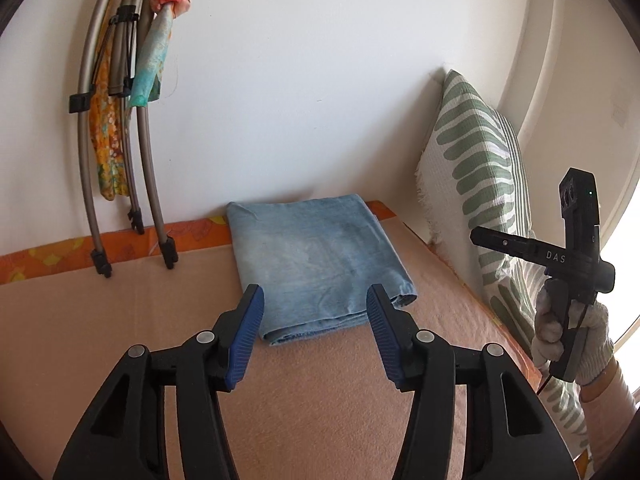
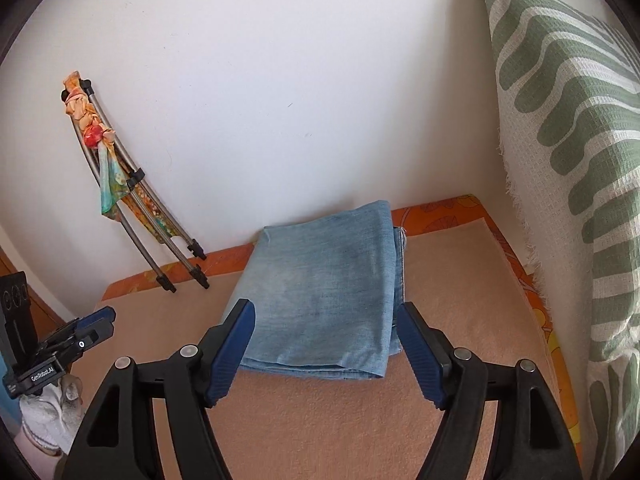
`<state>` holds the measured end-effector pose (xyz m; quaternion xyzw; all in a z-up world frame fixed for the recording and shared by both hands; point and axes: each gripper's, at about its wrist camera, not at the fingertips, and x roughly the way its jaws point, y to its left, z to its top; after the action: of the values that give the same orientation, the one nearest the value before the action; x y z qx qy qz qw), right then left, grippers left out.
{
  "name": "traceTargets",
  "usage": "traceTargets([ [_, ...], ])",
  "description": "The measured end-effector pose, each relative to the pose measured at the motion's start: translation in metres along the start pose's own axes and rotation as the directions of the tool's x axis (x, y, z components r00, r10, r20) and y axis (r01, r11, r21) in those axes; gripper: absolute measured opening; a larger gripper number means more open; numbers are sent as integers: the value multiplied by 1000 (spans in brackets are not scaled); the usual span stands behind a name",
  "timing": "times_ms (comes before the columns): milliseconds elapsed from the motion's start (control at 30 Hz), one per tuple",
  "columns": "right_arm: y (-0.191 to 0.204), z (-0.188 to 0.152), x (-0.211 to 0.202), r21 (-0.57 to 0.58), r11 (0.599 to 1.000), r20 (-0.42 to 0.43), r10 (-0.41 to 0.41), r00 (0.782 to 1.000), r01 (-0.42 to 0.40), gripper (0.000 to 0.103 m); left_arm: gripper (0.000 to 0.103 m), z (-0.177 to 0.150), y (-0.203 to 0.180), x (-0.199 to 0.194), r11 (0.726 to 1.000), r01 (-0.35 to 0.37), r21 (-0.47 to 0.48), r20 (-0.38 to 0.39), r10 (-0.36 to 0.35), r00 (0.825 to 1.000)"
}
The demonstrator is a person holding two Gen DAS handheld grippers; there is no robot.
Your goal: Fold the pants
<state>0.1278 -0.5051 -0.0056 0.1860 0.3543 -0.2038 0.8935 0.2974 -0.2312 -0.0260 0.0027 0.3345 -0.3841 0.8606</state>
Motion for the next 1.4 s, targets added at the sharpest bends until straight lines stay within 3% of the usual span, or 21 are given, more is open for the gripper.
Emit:
traceTargets([
  [200,49,-30,-57,-82,995,57,-55,997,60,83,69,-23,-12,-54,1000,-14,0,29,14,999],
  [333,74,-58,-89,-100,990,110,-85,990,96,94,75,-40,-22,-78,998,-55,36,44,53,998],
  [467,92,-89,-110,-104,986,135,-118,984,132,103,77,-61,-27,-94,999,-43,28,41,42,998],
  [733,117,-146,-118,-86,974,124,-196,973,208,103,77,-107,-27,-106,997,-75,28,9,75,997],
  [967,130,-178,-107,-58,978,129,-191,973,200,103,77,-132,-19,-100,996,-94,-3,-15,94,995],
  [1400,146,-191,-102,-112,978,157,-158,975,177,103,77,-148,-21,-98,992,-126,11,-43,127,991],
])
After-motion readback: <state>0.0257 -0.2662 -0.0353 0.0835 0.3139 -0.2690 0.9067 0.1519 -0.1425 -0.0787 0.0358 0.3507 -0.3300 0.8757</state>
